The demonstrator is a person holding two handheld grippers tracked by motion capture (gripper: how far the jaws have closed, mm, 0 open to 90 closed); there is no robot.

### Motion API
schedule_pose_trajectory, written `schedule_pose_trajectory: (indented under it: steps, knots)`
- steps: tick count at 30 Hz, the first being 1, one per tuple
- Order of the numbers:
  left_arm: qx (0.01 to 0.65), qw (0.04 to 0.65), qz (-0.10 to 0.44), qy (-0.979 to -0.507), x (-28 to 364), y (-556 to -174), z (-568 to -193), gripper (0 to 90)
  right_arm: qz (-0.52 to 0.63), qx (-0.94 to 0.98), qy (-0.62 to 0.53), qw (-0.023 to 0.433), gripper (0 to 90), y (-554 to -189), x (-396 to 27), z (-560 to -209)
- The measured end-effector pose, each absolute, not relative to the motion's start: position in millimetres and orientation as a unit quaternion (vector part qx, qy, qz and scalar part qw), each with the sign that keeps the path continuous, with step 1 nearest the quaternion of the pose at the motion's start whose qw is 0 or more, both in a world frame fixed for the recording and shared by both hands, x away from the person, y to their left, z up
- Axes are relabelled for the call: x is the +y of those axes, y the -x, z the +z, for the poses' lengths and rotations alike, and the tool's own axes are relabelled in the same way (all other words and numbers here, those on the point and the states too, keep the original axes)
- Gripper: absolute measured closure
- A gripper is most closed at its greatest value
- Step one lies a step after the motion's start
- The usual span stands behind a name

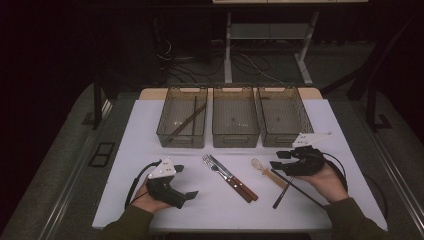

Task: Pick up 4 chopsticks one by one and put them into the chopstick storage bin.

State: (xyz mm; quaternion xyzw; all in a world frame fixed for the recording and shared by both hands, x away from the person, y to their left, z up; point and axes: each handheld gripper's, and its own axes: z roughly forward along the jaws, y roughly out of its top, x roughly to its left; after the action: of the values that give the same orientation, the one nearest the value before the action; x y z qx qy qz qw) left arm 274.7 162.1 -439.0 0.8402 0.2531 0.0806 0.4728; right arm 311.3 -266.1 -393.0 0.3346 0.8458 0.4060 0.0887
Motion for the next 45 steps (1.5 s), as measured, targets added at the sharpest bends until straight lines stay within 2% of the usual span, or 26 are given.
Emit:
schedule_pose_trajectory:
  steps: [11, 23, 45]
  knots:
    - [0.253, 0.471, 0.082, -0.841, 162.2, -274.3, -438.5, 0.0, 0.380, 0.854, -0.344, 0.086, 66.6, -283.6, -296.9, -404.5]
    - [0.250, 0.467, 0.085, -0.844, 162.0, -273.9, -438.3, 0.0, 0.323, 0.874, -0.354, 0.078, 74.0, -266.8, -317.5, -424.4]
    - [0.249, 0.465, 0.085, -0.845, 161.3, -273.6, -438.6, 0.0, 0.274, 0.896, -0.341, 0.074, 84.7, -262.3, -320.0, -436.1]
